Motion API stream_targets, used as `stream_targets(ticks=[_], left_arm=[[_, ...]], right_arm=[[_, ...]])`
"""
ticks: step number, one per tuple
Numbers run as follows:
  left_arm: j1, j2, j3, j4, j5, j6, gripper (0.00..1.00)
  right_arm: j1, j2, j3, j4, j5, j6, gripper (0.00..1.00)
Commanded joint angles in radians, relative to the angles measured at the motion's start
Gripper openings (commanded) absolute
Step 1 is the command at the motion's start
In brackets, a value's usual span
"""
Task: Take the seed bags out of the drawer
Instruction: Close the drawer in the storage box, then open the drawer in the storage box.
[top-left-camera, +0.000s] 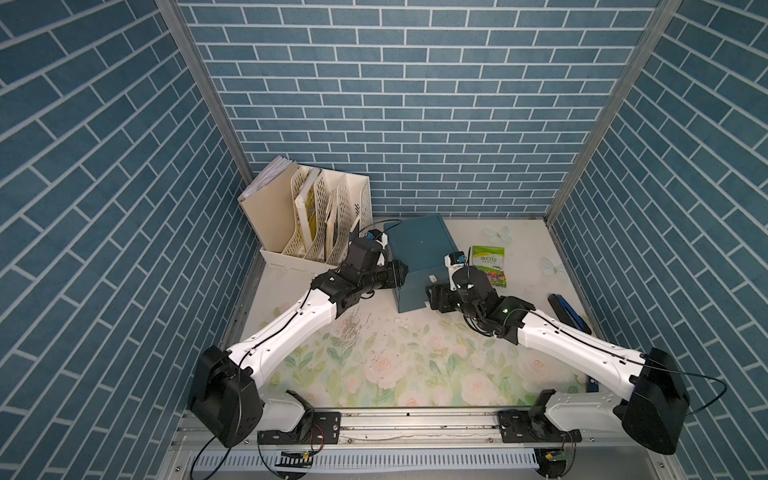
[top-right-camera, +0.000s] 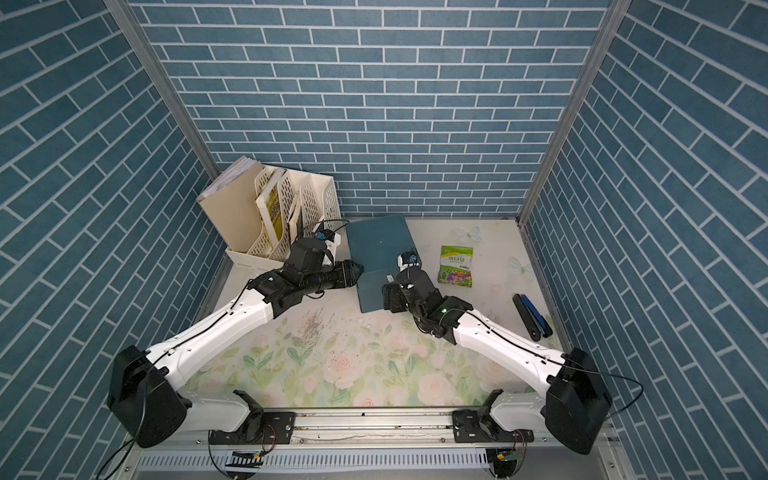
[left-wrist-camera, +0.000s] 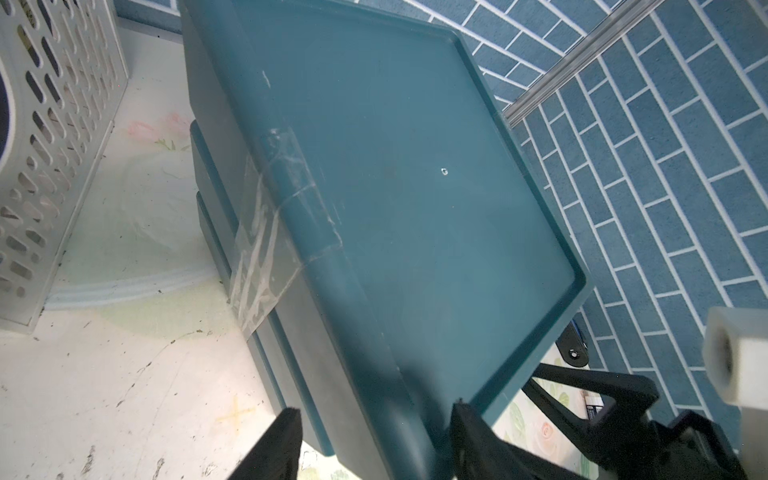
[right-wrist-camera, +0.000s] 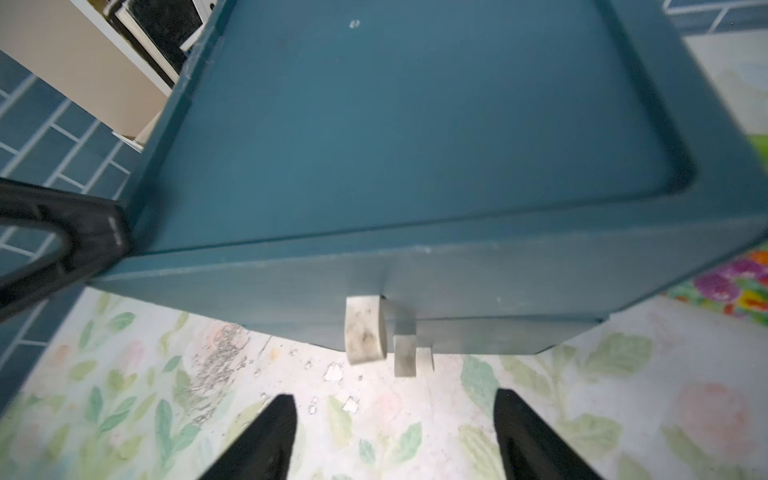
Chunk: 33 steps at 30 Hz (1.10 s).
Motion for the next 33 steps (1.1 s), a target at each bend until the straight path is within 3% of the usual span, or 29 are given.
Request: stream_targets(ticks=[1, 10, 15, 20, 26, 33], left_arm=[[-0.003, 0.013, 0.007, -0.081, 0.001, 0.018, 0.61], [-0.003, 0.020, 0.008, -0.086, -0.001, 0.021, 0.61], [-0.003, 0.022, 0.016, -0.087, -0.004, 0.022, 0.61], [-0.003, 0.029, 0.020, -0.087, -0.006, 0.022, 0.61], [-0.003, 0.036, 0.024, -0.087, -0.004, 0.022, 0.61], [-0.003, 0.041, 0.027, -0.090, -0.005, 0.023, 0.61]], right_arm=[[-0.003, -0.051, -0.046, 0.004, -0.056, 0.086, 1.00], [-0.010, -0.071, -0.112, 0.108, -0.131, 0.198, 0.99], [-0.032, -0.055, -0.174, 0.242, -0.224, 0.312, 0.92], [-0.052, -0.062, -0.261, 0.378, -0.227, 0.402, 0.84], [-0.098, -0.039, -0.324, 0.498, -0.247, 0.441, 0.69], [-0.135, 0.025, -0.351, 0.628, -0.288, 0.479, 0.62]])
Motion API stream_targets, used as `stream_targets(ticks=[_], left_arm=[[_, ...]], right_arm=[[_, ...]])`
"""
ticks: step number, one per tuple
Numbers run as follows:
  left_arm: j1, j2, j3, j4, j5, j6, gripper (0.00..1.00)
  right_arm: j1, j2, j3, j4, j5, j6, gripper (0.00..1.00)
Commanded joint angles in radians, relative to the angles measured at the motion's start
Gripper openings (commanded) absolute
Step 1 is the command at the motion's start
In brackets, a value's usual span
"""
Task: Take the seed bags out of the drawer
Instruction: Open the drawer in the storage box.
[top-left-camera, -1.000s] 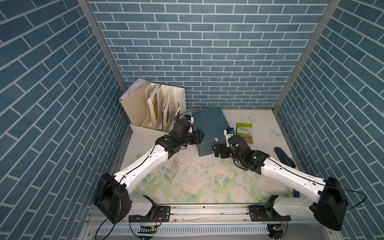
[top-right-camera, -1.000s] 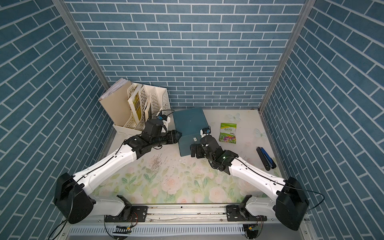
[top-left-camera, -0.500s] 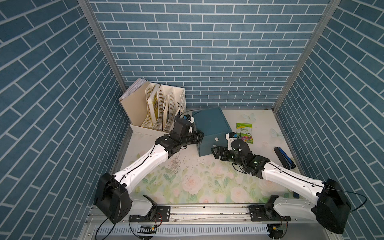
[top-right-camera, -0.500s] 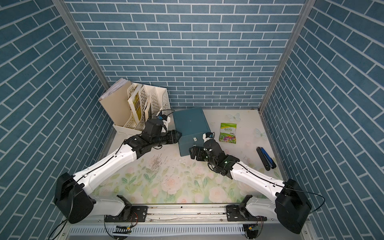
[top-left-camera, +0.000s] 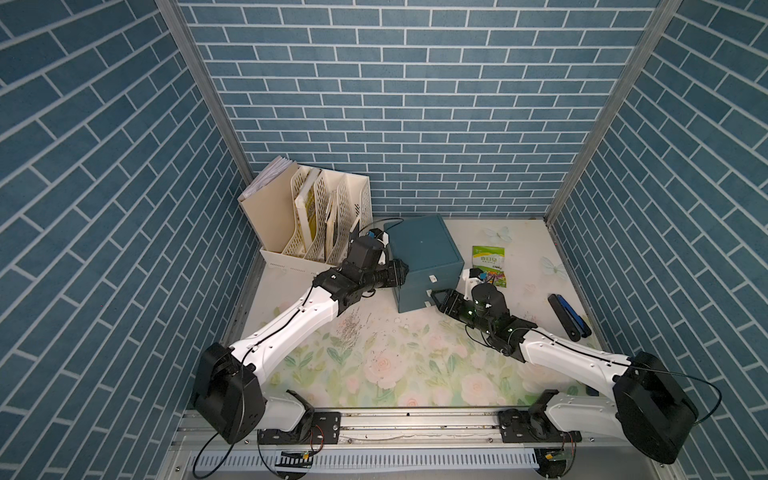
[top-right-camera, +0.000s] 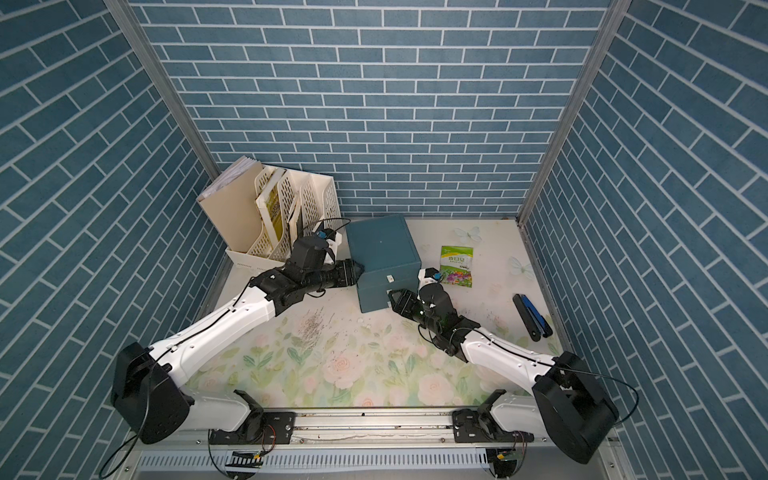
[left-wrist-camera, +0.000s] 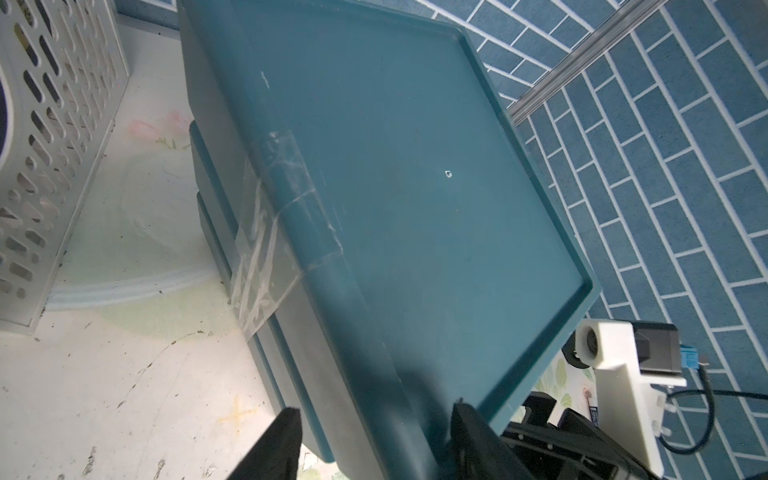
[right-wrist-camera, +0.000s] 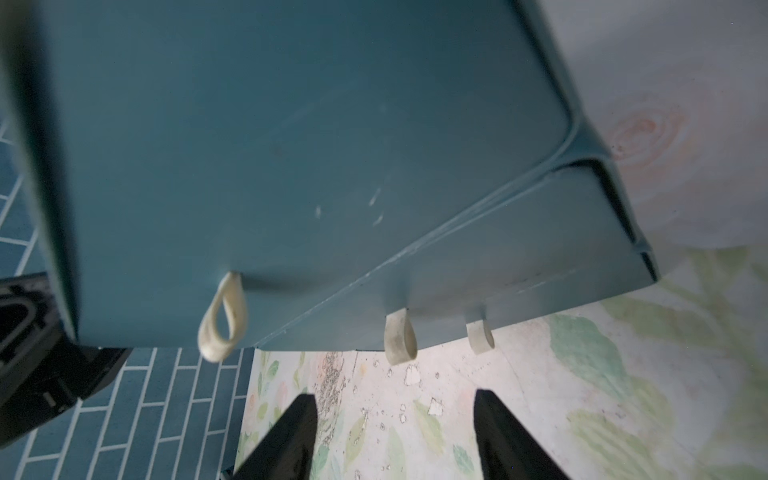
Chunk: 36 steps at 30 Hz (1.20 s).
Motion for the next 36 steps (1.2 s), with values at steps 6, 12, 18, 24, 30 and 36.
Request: stream_targets(ticks=[6, 12, 18, 24, 30, 36], left_arm=[[-0.003, 0.025, 0.008, -0.077, -0.003, 0.022, 0.61], [-0.001, 0.027, 0.013, -0.082, -0.004, 0.023, 0.61], [-0.001, 0.033, 0.015, -0.085, 0.001, 0.026, 0.61], [0.000, 0.036, 0.020, -0.088, 0.005, 0.029, 0.61], [0.000, 0.033, 0.018, -0.092, 0.006, 0.035, 0.61], [0.002, 0.033, 0.018, -0.092, 0.008, 0.036, 0.61]], right_arm=[[-0.015, 0.090, -0.019, 0.169, -0.051, 0.055, 0.58], [-0.019, 0.138, -0.023, 0.231, -0.061, 0.068, 0.53], [-0.019, 0.169, -0.025, 0.283, -0.054, 0.077, 0.40], [-0.020, 0.188, -0.031, 0.311, -0.050, 0.092, 0.34], [-0.020, 0.193, -0.041, 0.327, -0.036, 0.101, 0.17], [-0.020, 0.183, -0.049, 0.322, -0.029, 0.105, 0.00]])
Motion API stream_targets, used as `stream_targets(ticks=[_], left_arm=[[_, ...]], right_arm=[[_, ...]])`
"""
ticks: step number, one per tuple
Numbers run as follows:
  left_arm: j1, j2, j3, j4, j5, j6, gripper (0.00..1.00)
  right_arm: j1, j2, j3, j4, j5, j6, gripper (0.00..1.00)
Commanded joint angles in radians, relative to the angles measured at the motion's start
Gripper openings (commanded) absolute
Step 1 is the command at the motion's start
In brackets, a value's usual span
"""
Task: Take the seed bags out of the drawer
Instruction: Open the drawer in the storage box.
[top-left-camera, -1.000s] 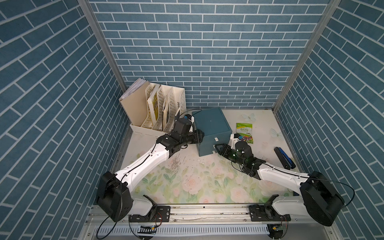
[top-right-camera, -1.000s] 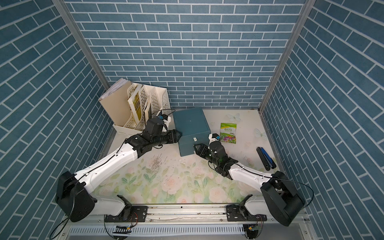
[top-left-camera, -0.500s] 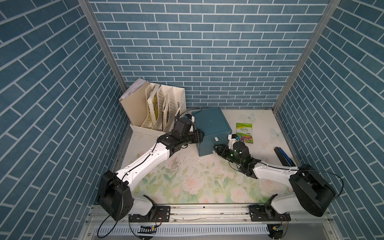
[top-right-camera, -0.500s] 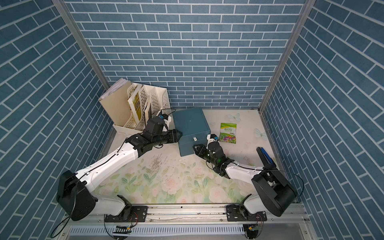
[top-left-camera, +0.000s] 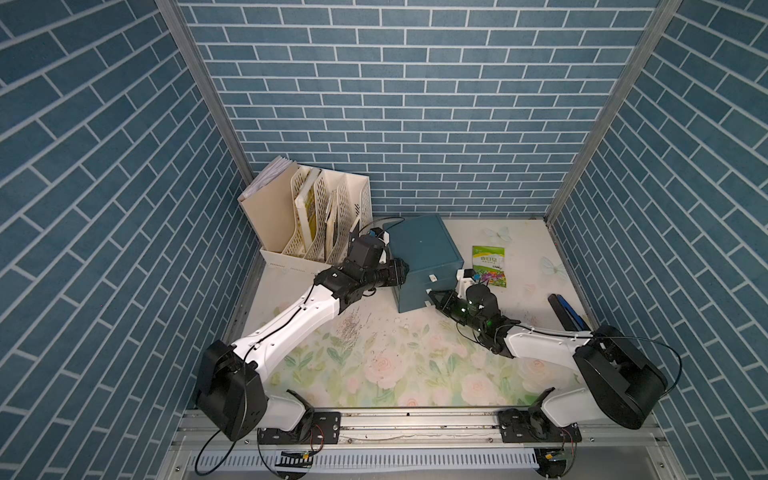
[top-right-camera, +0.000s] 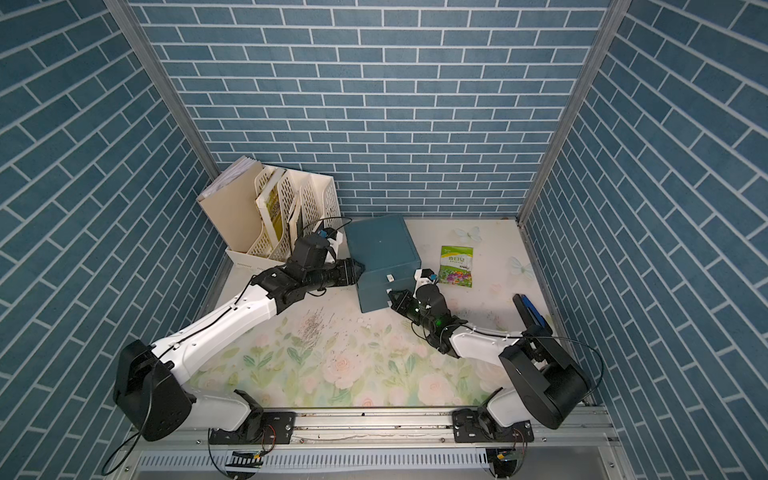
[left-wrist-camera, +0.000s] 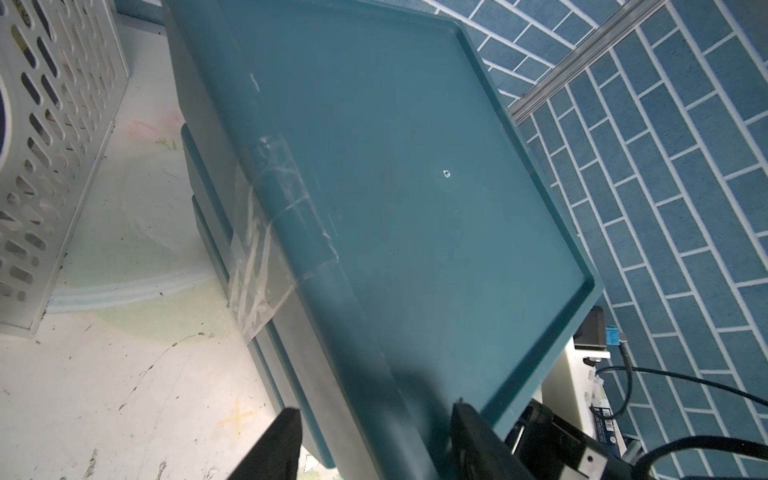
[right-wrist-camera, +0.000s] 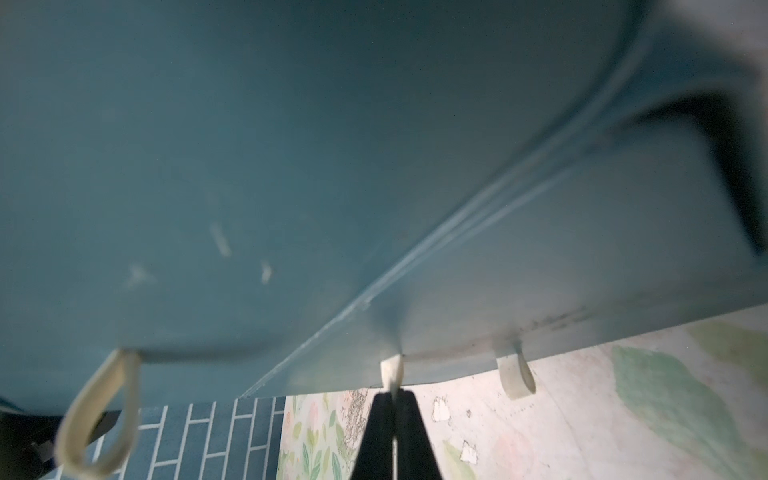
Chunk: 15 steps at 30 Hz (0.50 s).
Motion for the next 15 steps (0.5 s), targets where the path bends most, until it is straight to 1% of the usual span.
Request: stream_targets(ticks=[1, 7, 15], left_arm=[[0.000, 0.016, 0.003, -0.082, 0.008, 0.028, 0.61], [0.001, 0.011, -0.001, -0.087, 0.005, 0.030, 0.61], [0.001, 0.011, 0.002, -0.089, -0.003, 0.029, 0.61]], right_arm=[[-0.004, -0.004, -0.015, 0.026, 0.015, 0.002, 0.00], [-0.001, -0.033, -0.027, -0.012, 0.009, -0.001, 0.00], [0.011, -0.128, -0.051, -0.133, -0.011, -0.014, 0.00]])
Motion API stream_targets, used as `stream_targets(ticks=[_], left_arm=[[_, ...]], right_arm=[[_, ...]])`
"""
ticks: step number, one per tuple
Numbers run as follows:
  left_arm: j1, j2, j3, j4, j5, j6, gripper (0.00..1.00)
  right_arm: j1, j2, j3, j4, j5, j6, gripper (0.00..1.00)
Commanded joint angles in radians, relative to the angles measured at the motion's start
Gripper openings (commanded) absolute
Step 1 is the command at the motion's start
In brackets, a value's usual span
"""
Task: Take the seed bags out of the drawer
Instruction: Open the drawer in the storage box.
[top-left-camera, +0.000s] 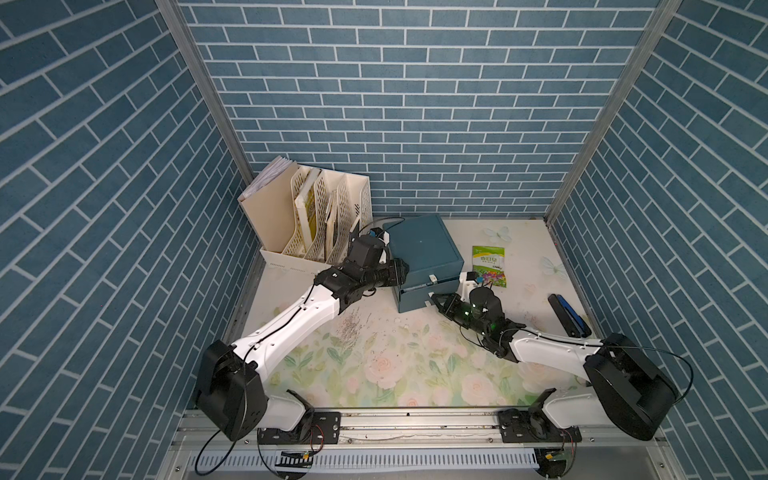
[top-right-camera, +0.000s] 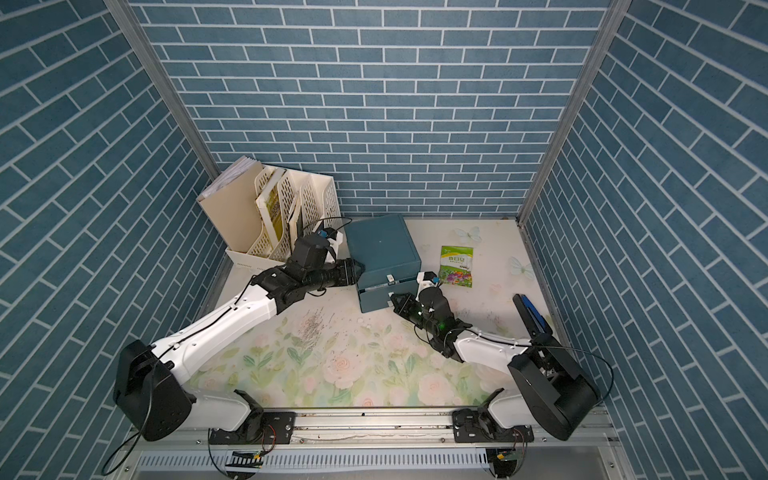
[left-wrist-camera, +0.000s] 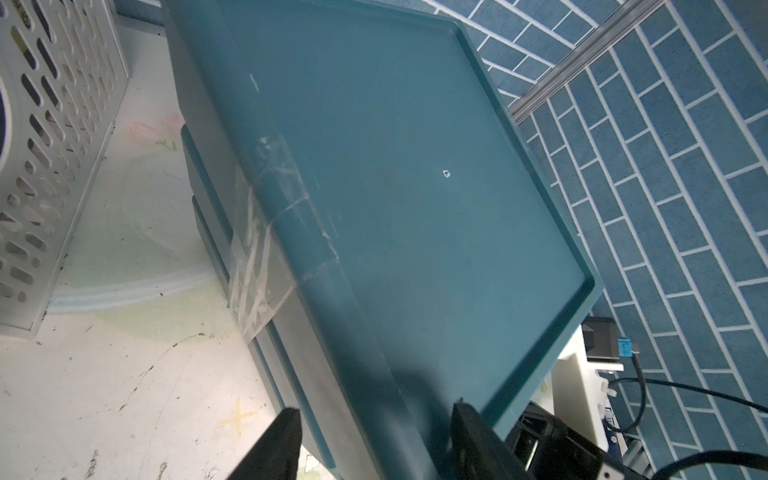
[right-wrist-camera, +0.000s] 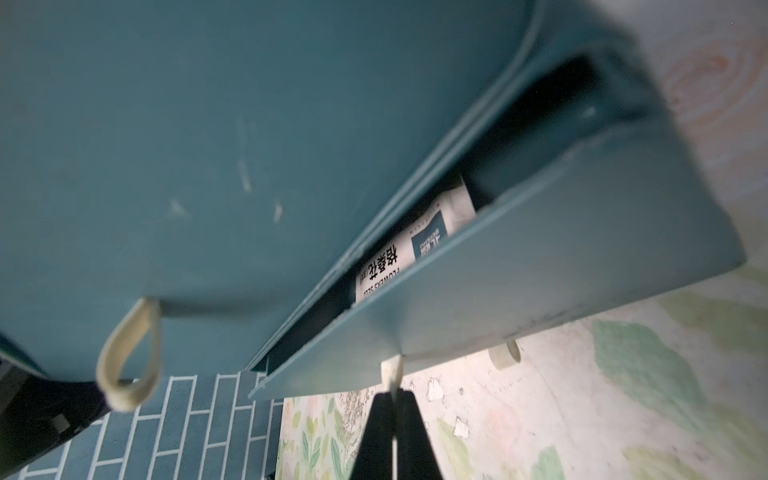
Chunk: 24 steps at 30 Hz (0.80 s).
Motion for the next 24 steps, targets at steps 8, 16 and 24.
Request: stream_targets(ticks=[8, 16, 24], left_arm=[[0.003, 0.016, 0.001, -0.091, 0.003, 0.034, 0.62], [0.004, 0.018, 0.004, -0.091, 0.009, 0.041, 0.62], [0.006, 0.027, 0.012, -0.090, 0.015, 0.048, 0.62]], right_arm=[[0.067, -0.127, -0.036, -0.205, -0.024, -0.021, 0.00], [0.153, -0.241, -0.077, -0.304, 0.045, 0.025, 0.00], [0.201, -0.327, -0.100, -0.409, 0.085, 0.048, 0.00]])
